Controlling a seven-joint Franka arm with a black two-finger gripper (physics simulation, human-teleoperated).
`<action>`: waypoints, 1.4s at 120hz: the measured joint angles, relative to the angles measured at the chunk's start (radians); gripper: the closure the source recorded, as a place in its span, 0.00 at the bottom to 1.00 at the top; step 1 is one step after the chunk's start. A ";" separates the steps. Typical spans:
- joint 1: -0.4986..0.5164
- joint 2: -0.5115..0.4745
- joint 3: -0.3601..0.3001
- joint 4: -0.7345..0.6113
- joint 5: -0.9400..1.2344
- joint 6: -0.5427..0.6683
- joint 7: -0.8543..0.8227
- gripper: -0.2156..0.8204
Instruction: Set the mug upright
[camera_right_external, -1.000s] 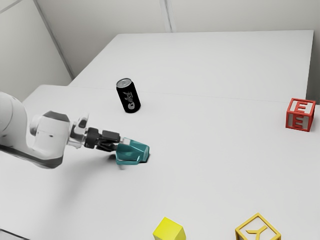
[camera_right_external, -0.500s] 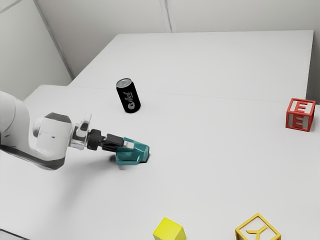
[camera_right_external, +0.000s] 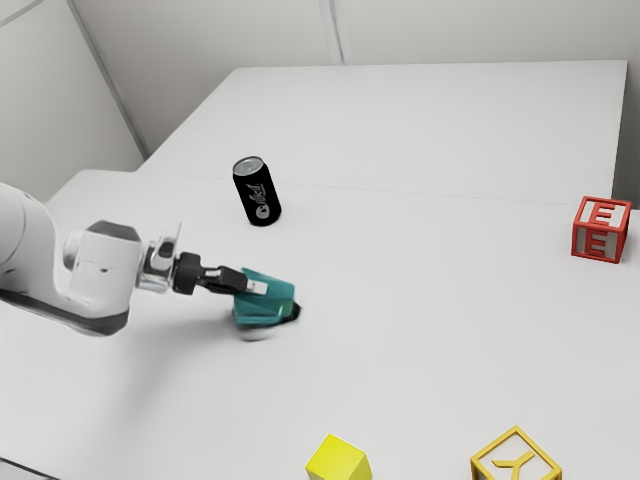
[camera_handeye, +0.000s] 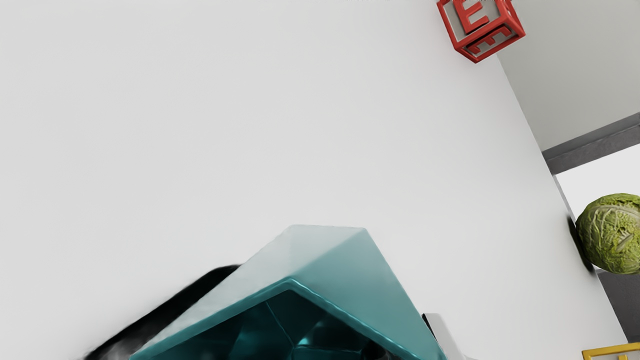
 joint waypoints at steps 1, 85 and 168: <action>-0.001 -0.003 0.000 0.000 0.000 0.000 0.000 0.93; -0.058 -0.181 -0.008 0.137 0.703 0.006 -0.278 0.97; -0.150 -0.193 -0.075 0.121 1.308 0.114 -0.954 0.97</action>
